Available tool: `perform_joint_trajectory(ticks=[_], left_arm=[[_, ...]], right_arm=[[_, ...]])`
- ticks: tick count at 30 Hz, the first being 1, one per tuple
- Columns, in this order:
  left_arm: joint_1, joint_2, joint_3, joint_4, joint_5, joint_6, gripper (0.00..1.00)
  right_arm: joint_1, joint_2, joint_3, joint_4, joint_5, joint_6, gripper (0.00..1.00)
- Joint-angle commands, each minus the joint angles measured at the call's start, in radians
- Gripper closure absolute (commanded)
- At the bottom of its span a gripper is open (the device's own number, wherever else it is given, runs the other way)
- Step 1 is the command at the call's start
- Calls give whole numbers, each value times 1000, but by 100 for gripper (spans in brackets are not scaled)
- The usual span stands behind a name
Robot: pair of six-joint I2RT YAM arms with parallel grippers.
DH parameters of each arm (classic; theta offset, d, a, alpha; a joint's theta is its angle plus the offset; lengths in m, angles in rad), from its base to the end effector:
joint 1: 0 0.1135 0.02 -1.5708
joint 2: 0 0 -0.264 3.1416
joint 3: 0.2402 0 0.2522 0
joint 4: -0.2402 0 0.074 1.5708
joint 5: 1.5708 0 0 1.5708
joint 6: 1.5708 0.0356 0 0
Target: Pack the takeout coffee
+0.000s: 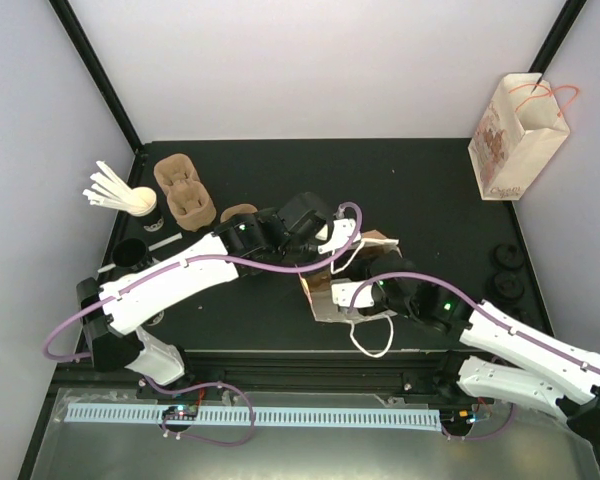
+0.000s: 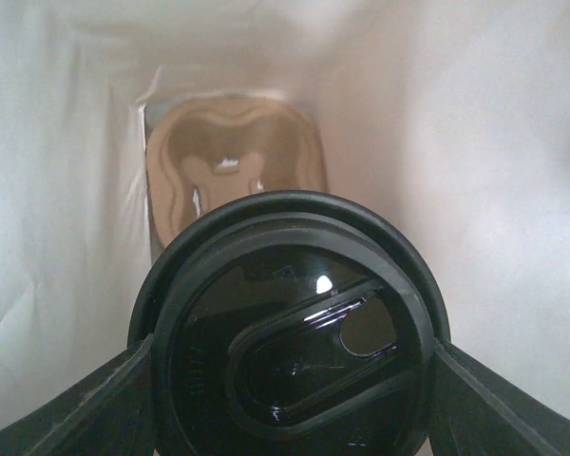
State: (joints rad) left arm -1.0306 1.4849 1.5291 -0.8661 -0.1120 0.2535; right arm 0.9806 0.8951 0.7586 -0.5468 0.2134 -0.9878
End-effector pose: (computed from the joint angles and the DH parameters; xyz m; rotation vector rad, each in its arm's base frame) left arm 0.1648 -0.2671 0.3672 1.3938 1.9522 -0.2326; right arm 0.1121 0.1537 0.2769 -1.8057 1.3374 -0.2442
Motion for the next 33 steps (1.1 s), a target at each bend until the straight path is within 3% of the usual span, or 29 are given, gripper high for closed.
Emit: perform_joint_trajectory(ticks=[1, 8, 12, 22, 29, 33], left_arm=[[-8, -46, 15, -6, -46, 56, 98], [-14, -69, -1, -19, -64, 74, 98], [-22, -74, -12, -28, -44, 83, 98], [-28, -40, 9, -46, -80, 44, 98], [-32, -26, 12, -60, -116, 40, 99], [-32, -26, 17, -55, -114, 30, 99]], right_arm=[[6, -18, -28, -17, 96, -19, 43], [-11, -38, -72, -13, 126, 79, 44], [-68, -38, -46, 12, 52, 150, 46], [-69, -77, 69, -52, -110, 149, 47], [-69, -25, 114, -175, 77, 119, 48], [-70, -29, 74, -157, 104, 104, 48]])
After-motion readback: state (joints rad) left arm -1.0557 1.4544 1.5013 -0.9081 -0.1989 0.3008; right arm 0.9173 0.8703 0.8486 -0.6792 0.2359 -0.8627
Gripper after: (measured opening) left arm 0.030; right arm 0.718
